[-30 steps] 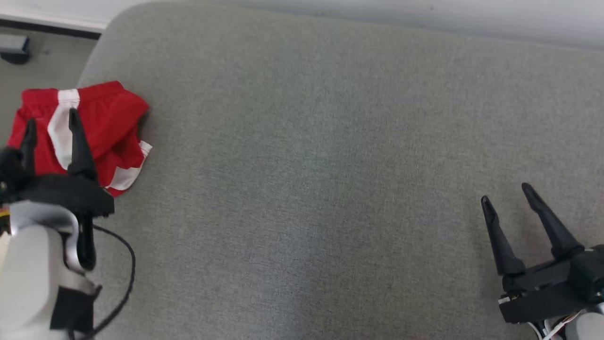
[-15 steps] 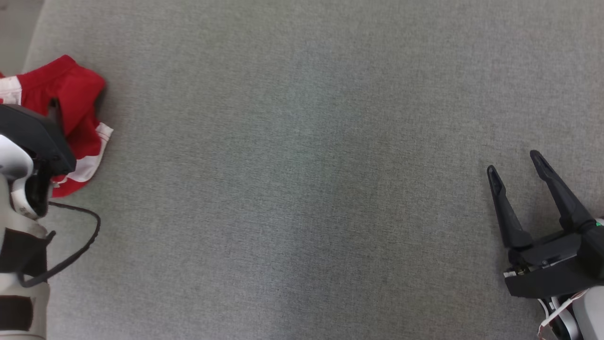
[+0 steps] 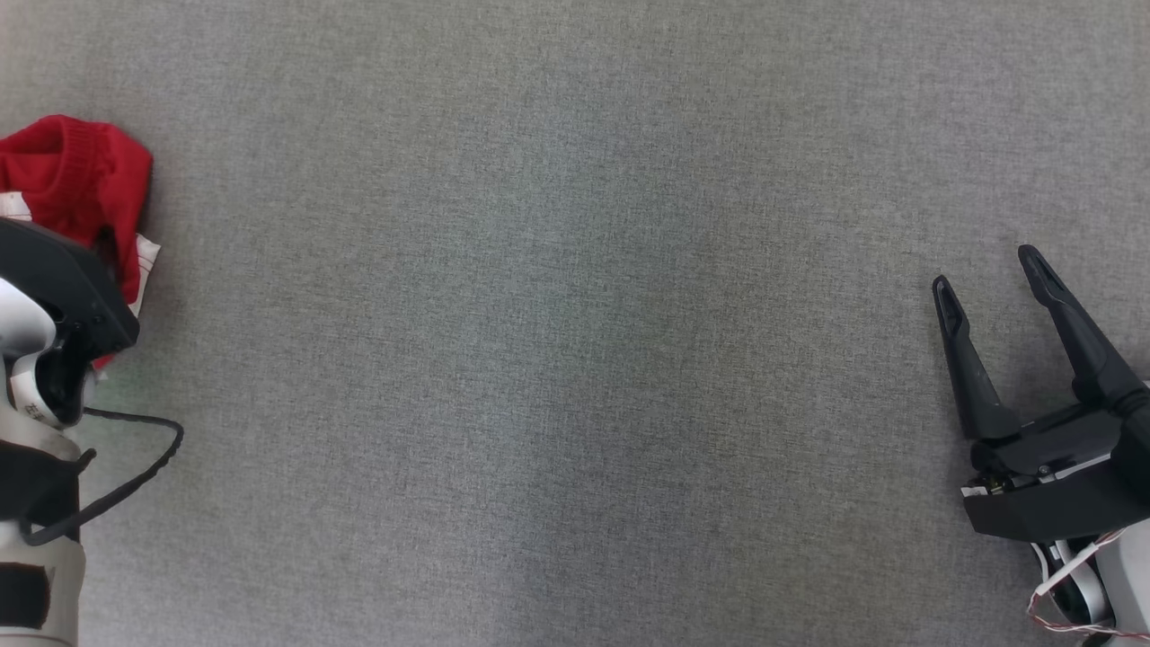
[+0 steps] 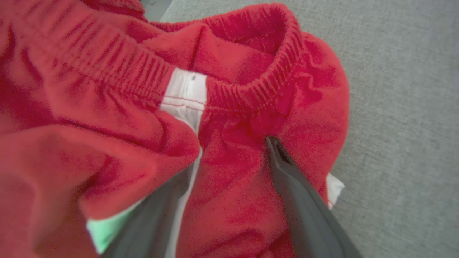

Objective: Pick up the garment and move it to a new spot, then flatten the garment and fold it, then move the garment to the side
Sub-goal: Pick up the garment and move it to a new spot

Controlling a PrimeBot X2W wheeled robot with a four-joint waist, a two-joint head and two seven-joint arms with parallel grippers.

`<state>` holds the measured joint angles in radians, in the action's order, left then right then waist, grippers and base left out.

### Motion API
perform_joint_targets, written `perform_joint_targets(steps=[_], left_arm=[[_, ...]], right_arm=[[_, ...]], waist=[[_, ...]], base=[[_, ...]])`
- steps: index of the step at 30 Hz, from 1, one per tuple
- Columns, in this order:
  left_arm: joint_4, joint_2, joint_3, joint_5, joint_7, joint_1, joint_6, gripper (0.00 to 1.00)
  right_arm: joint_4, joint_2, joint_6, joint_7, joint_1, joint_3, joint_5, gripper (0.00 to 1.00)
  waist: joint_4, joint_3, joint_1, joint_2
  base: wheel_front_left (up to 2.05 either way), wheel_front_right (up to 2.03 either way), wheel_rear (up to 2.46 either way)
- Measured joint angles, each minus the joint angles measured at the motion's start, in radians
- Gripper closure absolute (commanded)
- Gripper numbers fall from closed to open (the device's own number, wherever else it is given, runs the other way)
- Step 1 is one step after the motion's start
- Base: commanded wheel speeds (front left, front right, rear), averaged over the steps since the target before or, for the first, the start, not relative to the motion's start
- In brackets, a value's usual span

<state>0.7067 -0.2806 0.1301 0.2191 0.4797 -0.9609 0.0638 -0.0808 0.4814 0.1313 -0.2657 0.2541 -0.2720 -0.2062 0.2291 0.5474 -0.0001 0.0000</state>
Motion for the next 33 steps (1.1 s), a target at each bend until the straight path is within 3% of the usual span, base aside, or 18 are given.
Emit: perform_joint_targets(steps=[1,2,10,16,26,33], left_arm=[[0.002,-0.001,-0.001,0.001,-0.002,0.0,0.0,0.73],[0.003,-0.001,-0.002,0.0,-0.012,0.001,0.001,1.0],[-0.035,-0.001,0.015,0.0,-0.266,0.033,0.016,1.0],[-0.113,0.002,0.02,0.018,-0.418,0.1,-0.017,1.0],[-0.343,0.044,-0.024,0.052,-0.422,0.215,-0.084,1.0],[-0.524,0.104,-0.078,0.069,-0.356,0.279,-0.089,1.0]], right_arm=[[0.0,0.0,0.0,0.0,0.001,0.0,0.0,0.0],[0.001,0.0,0.0,0.0,0.003,0.0,0.0,0.0],[0.036,-0.034,0.0,0.001,0.017,-0.016,-0.005,0.0],[0.065,-0.092,0.0,0.002,-0.018,-0.015,-0.011,0.0],[0.101,-0.174,0.0,0.002,-0.122,0.003,-0.014,0.0],[0.108,-0.207,0.0,0.002,-0.161,0.014,-0.015,0.0]], waist=[[-0.001,0.001,0.0,0.0],[-0.002,0.001,0.0,0.0],[-0.019,-0.039,0.0002,0.0001],[-0.044,-0.123,0.0001,0.0001],[-0.095,-0.295,0.0,0.0001],[-0.157,-0.408,-0.0002,-0.0001]], base=[[0.0,0.0,0.0],[0.0,0.0,0.0],[0.0,0.0,0.0],[0.0,0.0,0.0],[0.0,0.0,0.0],[0.0,0.0,0.0]])
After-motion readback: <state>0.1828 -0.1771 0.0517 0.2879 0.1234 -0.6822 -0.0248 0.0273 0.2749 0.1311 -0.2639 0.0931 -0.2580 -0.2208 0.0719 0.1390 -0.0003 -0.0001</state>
